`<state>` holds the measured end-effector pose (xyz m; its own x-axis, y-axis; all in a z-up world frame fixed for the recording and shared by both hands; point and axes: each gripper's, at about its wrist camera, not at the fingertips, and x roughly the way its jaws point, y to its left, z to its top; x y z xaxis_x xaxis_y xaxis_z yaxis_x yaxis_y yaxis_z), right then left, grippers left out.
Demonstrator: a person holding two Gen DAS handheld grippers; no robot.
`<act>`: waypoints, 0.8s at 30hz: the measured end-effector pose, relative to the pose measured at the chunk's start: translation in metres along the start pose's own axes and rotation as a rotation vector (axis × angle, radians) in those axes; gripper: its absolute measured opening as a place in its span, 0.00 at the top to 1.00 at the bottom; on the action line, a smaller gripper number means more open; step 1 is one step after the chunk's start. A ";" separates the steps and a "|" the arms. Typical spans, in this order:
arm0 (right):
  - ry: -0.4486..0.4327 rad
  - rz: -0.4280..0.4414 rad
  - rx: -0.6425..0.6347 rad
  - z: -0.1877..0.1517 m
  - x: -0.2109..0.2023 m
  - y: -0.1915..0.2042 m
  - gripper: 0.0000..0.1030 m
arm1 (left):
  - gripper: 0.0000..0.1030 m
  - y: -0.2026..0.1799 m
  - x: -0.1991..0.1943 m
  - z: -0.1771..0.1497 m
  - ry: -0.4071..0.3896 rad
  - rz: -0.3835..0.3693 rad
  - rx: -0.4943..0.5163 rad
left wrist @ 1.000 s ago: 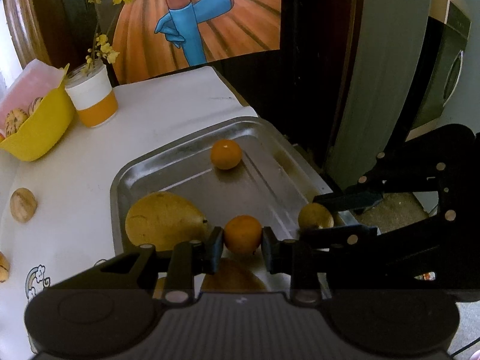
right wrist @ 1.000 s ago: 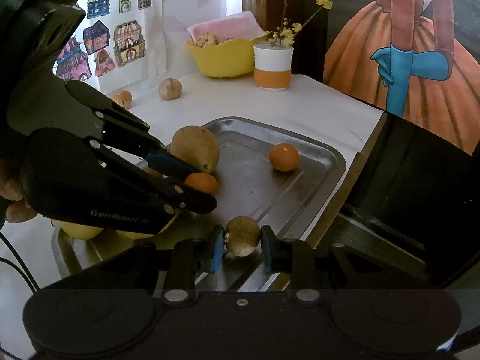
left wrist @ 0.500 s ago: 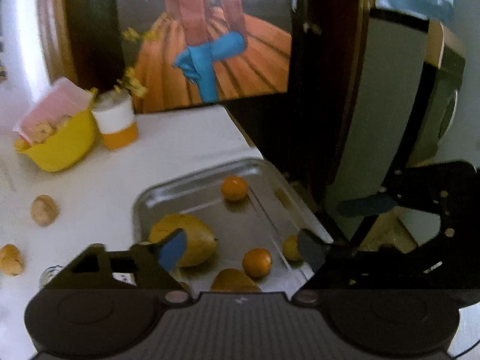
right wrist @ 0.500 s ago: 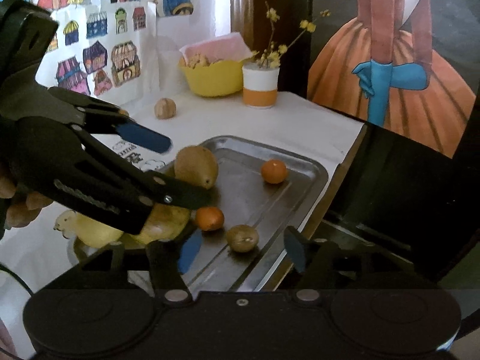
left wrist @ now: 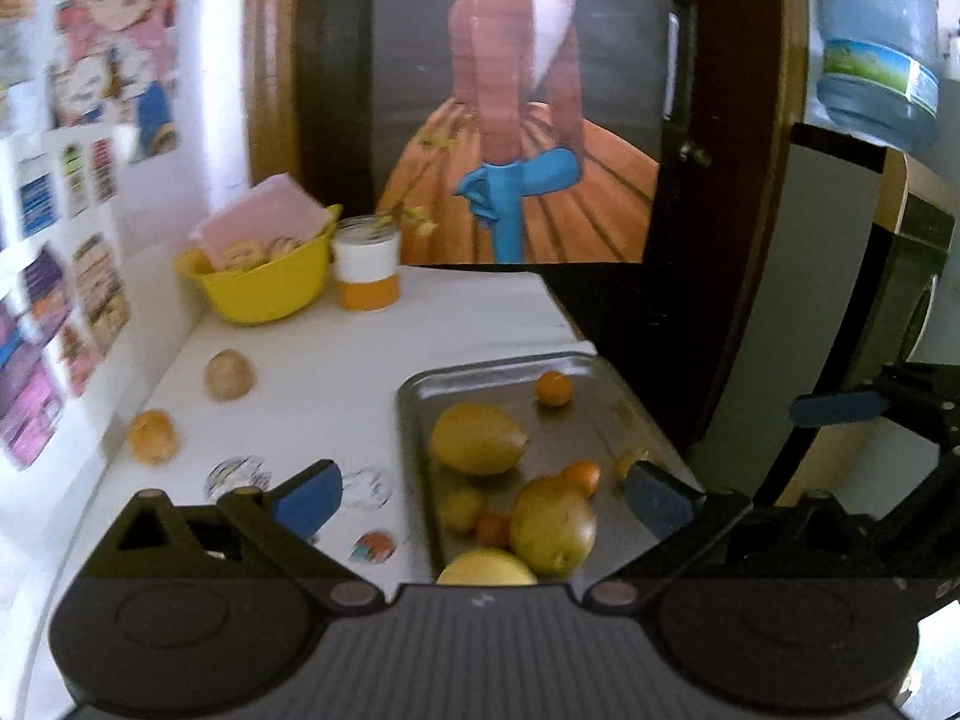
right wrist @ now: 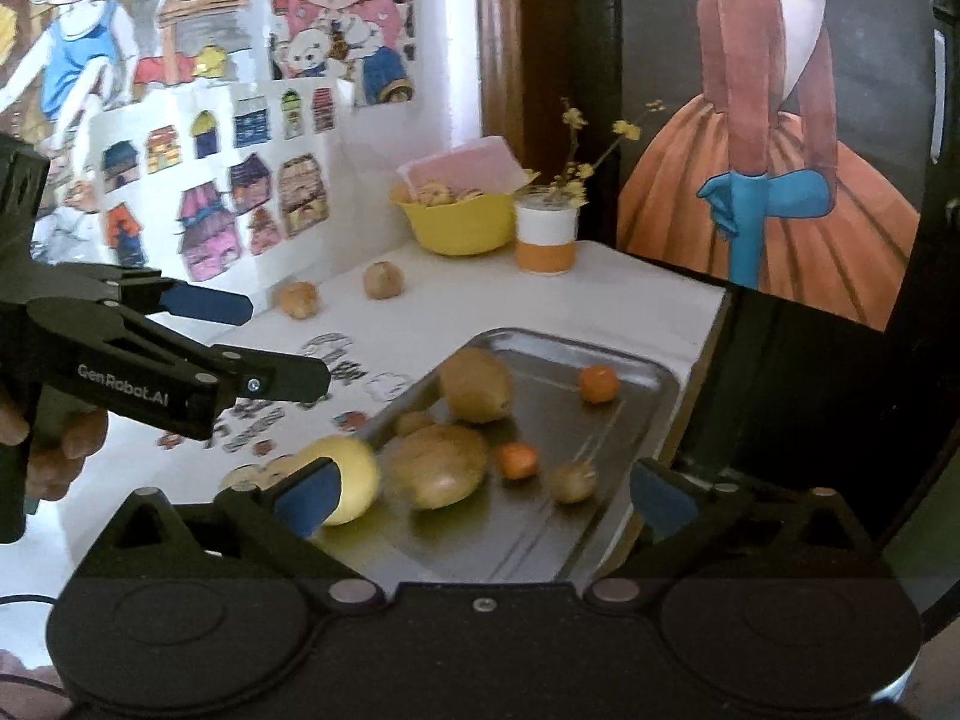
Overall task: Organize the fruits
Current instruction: 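Withdraw both tools from the tray toward the last fruits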
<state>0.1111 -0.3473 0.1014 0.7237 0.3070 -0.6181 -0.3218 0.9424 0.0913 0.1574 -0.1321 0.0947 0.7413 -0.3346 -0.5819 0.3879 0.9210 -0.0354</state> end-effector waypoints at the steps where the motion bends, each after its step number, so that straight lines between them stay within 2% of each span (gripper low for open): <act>1: 0.012 0.004 -0.001 -0.001 -0.003 0.006 0.01 | 0.01 0.004 -0.006 -0.005 0.001 0.005 -0.007; 7: 0.115 0.041 -0.023 -0.016 -0.011 0.050 0.01 | 0.01 0.030 -0.041 -0.041 0.061 0.024 -0.021; 15: 0.250 0.139 -0.054 -0.033 0.006 0.106 0.01 | 0.01 0.053 -0.068 -0.084 0.170 0.105 -0.005; 18: 0.264 0.162 -0.096 -0.028 0.017 0.125 0.01 | 0.01 0.069 -0.076 -0.090 0.183 0.157 -0.022; 24: 0.227 0.230 -0.123 -0.005 0.040 0.149 0.01 | 0.01 0.113 -0.085 -0.090 0.213 0.243 -0.109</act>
<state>0.0892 -0.1949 0.0868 0.4736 0.4589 -0.7518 -0.5418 0.8247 0.1621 0.0890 0.0183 0.0669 0.6695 -0.0644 -0.7400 0.1451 0.9884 0.0453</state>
